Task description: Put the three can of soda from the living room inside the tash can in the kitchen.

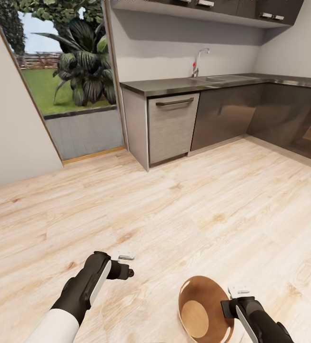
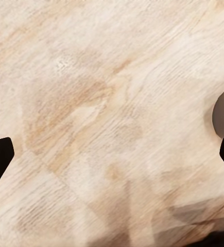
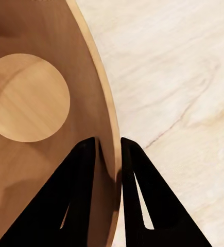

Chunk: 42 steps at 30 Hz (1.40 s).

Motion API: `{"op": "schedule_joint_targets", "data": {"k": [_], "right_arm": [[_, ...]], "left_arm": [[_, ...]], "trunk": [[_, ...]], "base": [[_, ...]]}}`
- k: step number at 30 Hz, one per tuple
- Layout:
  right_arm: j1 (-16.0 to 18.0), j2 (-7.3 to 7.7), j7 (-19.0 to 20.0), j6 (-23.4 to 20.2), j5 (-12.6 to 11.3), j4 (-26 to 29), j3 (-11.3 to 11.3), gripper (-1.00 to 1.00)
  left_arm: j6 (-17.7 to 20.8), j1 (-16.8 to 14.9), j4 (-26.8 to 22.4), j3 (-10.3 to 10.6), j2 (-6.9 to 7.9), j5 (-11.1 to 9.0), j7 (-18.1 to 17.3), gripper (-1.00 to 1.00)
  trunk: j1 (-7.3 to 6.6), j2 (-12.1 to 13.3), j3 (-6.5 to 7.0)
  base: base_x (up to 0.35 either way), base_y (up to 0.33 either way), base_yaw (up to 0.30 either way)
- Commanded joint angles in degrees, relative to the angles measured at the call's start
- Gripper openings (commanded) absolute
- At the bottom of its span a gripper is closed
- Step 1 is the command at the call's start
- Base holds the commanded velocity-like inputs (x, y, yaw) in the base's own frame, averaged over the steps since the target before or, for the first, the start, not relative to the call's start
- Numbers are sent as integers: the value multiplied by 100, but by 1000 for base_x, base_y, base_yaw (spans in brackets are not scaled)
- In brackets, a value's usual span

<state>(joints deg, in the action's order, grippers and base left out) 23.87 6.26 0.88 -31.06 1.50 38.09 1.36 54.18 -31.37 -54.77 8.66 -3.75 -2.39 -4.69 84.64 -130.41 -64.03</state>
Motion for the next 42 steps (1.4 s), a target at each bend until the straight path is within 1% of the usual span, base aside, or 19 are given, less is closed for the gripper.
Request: {"op": "schedule_joint_targets", "data": {"k": [1, 2, 3, 4, 8, 13, 23, 26, 28, 29, 31, 33, 37, 42], "right_arm": [[-5, -7, 35, 4, -168, -3, 5, -100], [-5, -6, 35, 4, -168, -3, 5, -100], [446, -22, -25, -541, -152, 382, -66, -100], [556, -20, -31, -624, -146, 400, -69, -100], [888, -10, -48, -831, -118, 442, -77, -100], [1140, 2, -58, -985, -97, 489, -80, -100], [1239, 3, -61, -1206, -83, 532, -70, -100], [1258, 5, -61, -1379, -86, 647, -72, -100], [1255, 5, -58, -1652, -87, 850, -74, -100], [1246, 6, -53, -2014, -88, 1161, -73, -100], [1239, 4, -49, -2371, -90, 1535, -70, -100], [1229, -1, -47, -2630, -93, 1917, -68, -100], [1215, -14, -45, -2894, -96, 2452, -64, -100], [1203, -13, -44, -2894, -104, 2746, -63, -100]], "left_arm": [[-2, -1, 2, 4, 0, 0, -1, 100], [-2, -1, 2, 5, 0, 0, -2, 100], [-11, -8, 2, 7, -13, 1, -2, 100], [-11, -9, 2, 6, -15, 0, -1, 100], [-12, -9, 2, 5, -19, -5, 3, 100], [-12, -9, 2, 3, -25, -7, 10, 100], [-6, -9, 2, -4, -29, -7, 7, 100], [-5, -12, 2, -5, -29, -7, 5, 100], [-4, -14, 2, -5, -30, -9, 5, 100], [-4, -16, 2, -5, -30, -10, -1, 100], [-4, -16, -1, -5, -30, -12, -9, 100], [-4, -17, -3, -5, -30, -14, -14, 100], [-4, -23, -3, -5, -30, -14, -21, 100], [-4, -26, 0, -5, -34, -16, -23, 100]], "trunk": [[-21, 41, 17], [-43, 81, 35], [-65, 121, 53], [-87, 161, 71], [-175, 321, 143], [-285, 522, 233], [-504, 923, 412], [-570, 1043, 466], [-614, 1123, 502], [-636, 1163, 520], [-680, 1244, 556], [-724, 1324, 592], [-812, 1484, 664], [-922, 1685, 753]], "base": [[0, 0, 0], [0, 0, 0], [0, 0, 0], [0, 0, 0], [0, 0, 0], [0, 0, 0], [0, 0, 0], [0, 0, 0], [0, 0, 0], [0, 0, 0], [0, 0, 0], [0, 0, 0], [0, 0, 0], [0, 0, 0]]}}
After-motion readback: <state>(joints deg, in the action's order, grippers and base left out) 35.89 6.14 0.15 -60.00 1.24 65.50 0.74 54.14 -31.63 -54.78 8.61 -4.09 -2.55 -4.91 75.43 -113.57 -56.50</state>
